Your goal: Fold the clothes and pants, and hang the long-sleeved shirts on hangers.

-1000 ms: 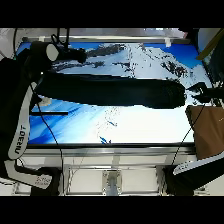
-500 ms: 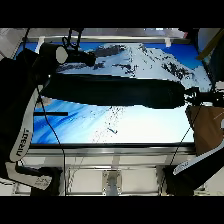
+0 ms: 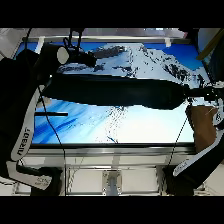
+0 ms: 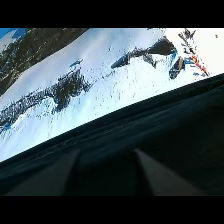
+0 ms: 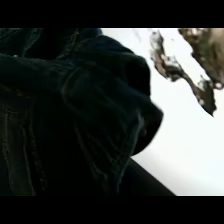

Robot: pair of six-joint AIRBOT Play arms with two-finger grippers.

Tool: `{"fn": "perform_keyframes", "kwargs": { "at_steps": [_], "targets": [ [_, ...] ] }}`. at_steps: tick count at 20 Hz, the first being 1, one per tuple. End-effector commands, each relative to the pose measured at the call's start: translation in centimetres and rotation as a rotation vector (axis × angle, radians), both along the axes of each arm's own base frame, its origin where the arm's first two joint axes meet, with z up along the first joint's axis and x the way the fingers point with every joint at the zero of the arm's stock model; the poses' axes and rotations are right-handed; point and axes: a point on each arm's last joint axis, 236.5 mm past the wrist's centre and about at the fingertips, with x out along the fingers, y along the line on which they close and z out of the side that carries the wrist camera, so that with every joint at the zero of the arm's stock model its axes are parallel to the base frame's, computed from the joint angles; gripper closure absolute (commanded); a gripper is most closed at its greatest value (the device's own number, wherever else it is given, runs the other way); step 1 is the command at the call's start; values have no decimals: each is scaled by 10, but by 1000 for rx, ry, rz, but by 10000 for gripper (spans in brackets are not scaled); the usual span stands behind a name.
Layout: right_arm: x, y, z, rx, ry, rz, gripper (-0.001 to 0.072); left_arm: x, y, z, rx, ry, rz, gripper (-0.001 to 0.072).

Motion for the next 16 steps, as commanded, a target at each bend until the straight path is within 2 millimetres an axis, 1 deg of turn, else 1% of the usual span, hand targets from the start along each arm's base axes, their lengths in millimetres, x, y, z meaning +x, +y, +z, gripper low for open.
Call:
{"fn": "perform_keyframes", "kwargs": {
  "at_steps": [1,2,3,4,6,7,8,9,10,11,12,13,14,15,16],
  "targets": [
    [0,27,19,83,-13,50,669,0,-13,-17,-47,50,-13,674],
    [2,34,38,134,-43,62,669,-2,-23,-27,-72,79,-26,690],
    [4,41,59,174,-78,85,669,-4,-37,-39,-101,116,-41,690],
    [8,47,89,217,-134,108,669,-8,-53,-54,-134,160,-61,690],
    [18,61,156,302,-234,119,669,-22,-95,-91,-193,264,-114,690],
    [24,70,183,313,-263,119,669,-33,-118,-115,-203,320,-143,690],
    [28,83,206,300,-281,137,669,-46,-141,-142,-197,375,-174,690],
    [31,99,223,286,-290,162,669,-59,-160,-168,-182,424,-201,691],
    [34,118,235,265,-286,188,670,-74,-179,-194,-167,465,-229,690],
    [36,138,241,246,-276,210,669,-88,-198,-218,-152,498,-253,691],
    [39,158,239,233,-252,221,670,-99,-213,-236,-147,514,-270,691],
    [40,178,230,222,-212,228,669,-107,-228,-248,-159,522,-281,690],
    [41,196,215,188,-167,236,670,-110,-239,-254,-185,522,-275,690],
    [41,212,200,155,-130,247,670,-107,-244,-256,-212,517,-250,690],
    [40,229,189,125,-110,266,669,-105,-244,-254,-221,513,-241,691]
  ]
}}
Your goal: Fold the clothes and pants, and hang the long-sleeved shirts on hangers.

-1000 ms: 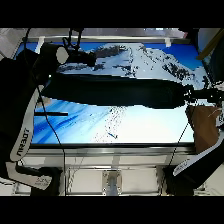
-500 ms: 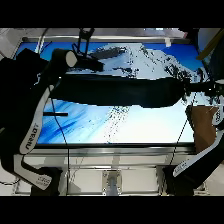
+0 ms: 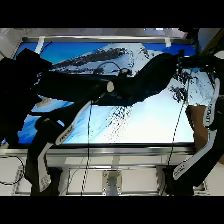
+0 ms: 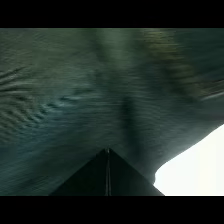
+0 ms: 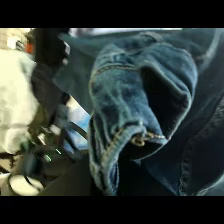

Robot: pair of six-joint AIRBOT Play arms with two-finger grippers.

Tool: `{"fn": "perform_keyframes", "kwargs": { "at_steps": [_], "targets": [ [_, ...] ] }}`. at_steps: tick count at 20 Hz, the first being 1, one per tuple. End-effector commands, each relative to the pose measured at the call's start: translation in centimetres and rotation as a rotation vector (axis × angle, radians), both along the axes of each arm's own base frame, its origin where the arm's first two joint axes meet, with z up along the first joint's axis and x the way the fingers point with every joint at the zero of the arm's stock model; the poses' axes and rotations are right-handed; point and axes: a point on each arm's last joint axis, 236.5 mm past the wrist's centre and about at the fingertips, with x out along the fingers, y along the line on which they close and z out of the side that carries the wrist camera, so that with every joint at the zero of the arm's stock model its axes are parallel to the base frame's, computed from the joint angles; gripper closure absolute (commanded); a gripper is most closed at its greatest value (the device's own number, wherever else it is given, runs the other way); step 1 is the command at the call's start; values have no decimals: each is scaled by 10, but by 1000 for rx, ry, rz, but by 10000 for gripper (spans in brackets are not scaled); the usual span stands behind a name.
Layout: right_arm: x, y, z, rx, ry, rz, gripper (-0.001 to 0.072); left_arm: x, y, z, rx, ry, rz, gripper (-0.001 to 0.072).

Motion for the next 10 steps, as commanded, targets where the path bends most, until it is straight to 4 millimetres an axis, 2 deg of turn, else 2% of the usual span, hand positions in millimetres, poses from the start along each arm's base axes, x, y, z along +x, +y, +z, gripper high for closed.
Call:
{"fn": "perform_keyframes", "kwargs": {
  "at_steps": [1,3,5,8,10],
  "targets": [
    [1,61,-22,-100,56,32,669,-4,-16,-16,-33,21,30,691],
    [5,94,-21,-106,26,43,670,12,23,-1,31,13,38,691],
    [10,124,-23,-121,-3,40,670,26,79,25,115,22,59,691],
    [11,169,-28,-156,-42,48,670,29,167,80,193,64,120,690],
    [10,206,-27,-167,-97,56,670,31,213,121,195,48,171,690]
  ]
}}
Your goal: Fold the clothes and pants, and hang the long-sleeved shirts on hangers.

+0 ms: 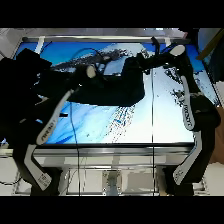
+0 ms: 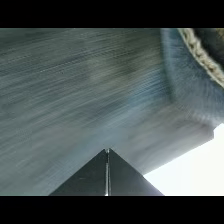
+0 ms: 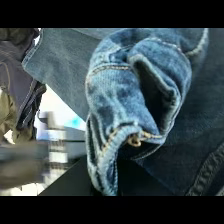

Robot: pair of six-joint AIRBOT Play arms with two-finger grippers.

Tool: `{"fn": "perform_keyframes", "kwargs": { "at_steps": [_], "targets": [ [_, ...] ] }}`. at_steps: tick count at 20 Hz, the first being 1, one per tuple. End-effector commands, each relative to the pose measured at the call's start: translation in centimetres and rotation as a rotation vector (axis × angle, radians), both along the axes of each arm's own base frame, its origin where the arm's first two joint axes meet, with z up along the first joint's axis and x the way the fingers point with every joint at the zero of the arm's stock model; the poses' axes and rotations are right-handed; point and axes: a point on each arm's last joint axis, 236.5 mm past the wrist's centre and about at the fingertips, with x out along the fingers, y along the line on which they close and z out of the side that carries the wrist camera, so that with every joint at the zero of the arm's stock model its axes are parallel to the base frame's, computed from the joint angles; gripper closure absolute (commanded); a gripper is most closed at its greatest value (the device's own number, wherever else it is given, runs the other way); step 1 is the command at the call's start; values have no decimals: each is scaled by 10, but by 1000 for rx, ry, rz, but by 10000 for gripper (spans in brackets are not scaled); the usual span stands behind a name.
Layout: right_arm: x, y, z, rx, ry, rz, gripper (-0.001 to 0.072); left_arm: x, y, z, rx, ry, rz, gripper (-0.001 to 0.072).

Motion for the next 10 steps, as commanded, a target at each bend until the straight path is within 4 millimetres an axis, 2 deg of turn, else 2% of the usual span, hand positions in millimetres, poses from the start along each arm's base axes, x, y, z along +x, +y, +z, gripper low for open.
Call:
{"fn": "perform_keyframes", "kwargs": {
  "at_steps": [1,3,5,6,7,8,10],
  "targets": [
    [6,66,0,-30,-110,-12,670,-9,89,60,66,3,54,690],
    [11,104,-4,-43,-190,-29,669,-7,118,92,57,-51,97,690],
    [15,143,-13,-42,-264,-50,648,-7,136,114,53,-89,123,690],
    [16,160,-17,-29,-288,-63,490,-10,141,120,58,-100,117,690],
    [14,174,-22,-22,-300,-66,237,-12,143,123,63,-105,110,690],
    [9,184,-27,-21,-300,-57,137,-13,144,123,65,-101,109,690],
    [-1,187,-31,-32,-276,-17,146,-16,145,121,79,-98,85,690]
  ]
}}
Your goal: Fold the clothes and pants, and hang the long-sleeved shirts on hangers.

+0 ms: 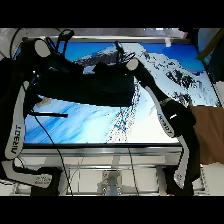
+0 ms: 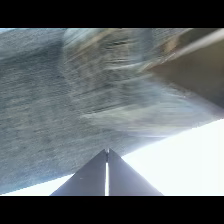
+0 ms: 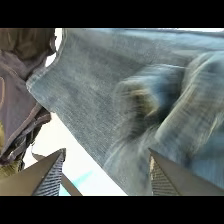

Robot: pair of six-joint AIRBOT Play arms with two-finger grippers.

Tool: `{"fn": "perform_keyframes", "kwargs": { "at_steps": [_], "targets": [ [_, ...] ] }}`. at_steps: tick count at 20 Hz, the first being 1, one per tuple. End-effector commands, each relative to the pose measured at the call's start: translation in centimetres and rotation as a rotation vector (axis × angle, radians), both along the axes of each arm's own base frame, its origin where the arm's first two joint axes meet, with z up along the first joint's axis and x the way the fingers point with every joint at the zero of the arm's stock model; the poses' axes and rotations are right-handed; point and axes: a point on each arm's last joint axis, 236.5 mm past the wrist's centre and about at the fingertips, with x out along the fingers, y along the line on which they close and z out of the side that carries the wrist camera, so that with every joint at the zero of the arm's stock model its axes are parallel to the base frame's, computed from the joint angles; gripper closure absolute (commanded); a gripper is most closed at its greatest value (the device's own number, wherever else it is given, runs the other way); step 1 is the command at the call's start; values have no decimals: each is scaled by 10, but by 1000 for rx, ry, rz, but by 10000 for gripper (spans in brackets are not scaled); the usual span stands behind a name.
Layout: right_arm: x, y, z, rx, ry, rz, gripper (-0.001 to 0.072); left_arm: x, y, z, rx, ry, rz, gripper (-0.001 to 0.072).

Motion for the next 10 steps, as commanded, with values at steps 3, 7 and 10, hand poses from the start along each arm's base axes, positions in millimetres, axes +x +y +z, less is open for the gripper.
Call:
{"fn": "perform_keyframes", "kwargs": {
  "at_steps": [3,7,10],
  "targets": [
    [-6,-25,-5,-93,8,43,146,-6,13,7,31,-6,-18,690],
    [-2,-183,-28,-433,124,6,146,-5,16,7,30,-5,-10,690],
    [-18,-266,-61,-520,320,-62,145,-5,16,7,28,-5,-7,690]
  ]
}}
